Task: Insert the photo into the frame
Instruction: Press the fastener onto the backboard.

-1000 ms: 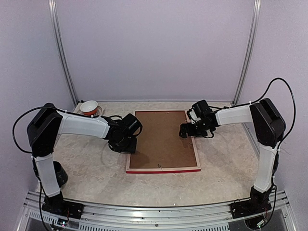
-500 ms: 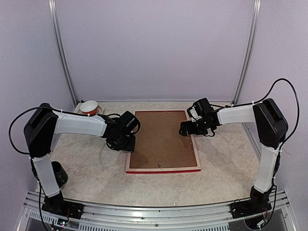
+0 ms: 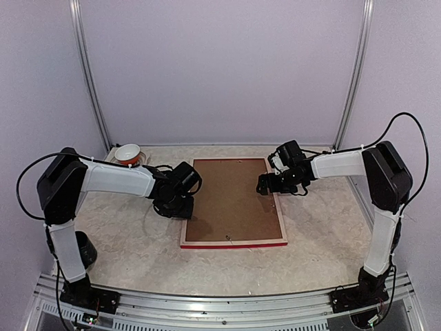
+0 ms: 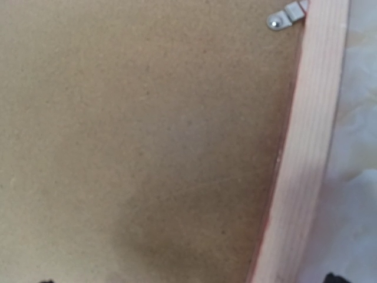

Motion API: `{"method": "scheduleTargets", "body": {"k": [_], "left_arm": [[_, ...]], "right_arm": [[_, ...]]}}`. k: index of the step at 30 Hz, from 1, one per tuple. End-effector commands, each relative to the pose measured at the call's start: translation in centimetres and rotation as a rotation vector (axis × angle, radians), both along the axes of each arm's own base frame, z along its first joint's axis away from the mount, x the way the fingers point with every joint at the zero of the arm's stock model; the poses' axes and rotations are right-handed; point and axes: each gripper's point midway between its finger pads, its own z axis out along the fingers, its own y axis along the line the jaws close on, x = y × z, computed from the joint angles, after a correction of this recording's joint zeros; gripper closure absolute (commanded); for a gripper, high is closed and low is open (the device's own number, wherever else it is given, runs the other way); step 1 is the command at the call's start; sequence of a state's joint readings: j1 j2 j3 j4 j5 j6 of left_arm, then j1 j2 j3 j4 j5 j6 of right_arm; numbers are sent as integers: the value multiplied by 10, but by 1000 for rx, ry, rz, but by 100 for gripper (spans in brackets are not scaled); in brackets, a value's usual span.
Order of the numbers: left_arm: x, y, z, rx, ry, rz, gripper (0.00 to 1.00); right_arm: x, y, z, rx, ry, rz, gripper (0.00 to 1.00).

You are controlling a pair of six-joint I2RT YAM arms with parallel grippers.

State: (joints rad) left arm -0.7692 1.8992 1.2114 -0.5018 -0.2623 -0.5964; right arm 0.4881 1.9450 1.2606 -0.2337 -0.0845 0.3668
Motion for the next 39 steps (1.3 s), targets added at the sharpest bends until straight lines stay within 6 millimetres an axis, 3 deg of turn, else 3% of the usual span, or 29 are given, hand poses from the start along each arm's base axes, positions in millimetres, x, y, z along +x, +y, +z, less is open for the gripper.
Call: {"method": "scheduleTargets", "body": {"k": [1, 12, 25, 31, 39], "left_arm": [[-7, 8, -10, 47, 30, -4, 54], [-14, 3, -20, 59, 69, -32, 60], [-22, 0, -21, 47, 88, -73, 58], [-23, 12, -31, 84, 104, -43, 58], [-13, 18, -16, 96, 53, -13, 59]], "right_arm": [[0, 0, 7, 1, -22, -3, 1], [1, -1, 6, -4, -22, -3, 1], [3, 0, 7, -6, -22, -1, 1], [3, 0, 8, -11, -24, -2, 1], [3, 0, 6, -11, -22, -1, 1]]}}
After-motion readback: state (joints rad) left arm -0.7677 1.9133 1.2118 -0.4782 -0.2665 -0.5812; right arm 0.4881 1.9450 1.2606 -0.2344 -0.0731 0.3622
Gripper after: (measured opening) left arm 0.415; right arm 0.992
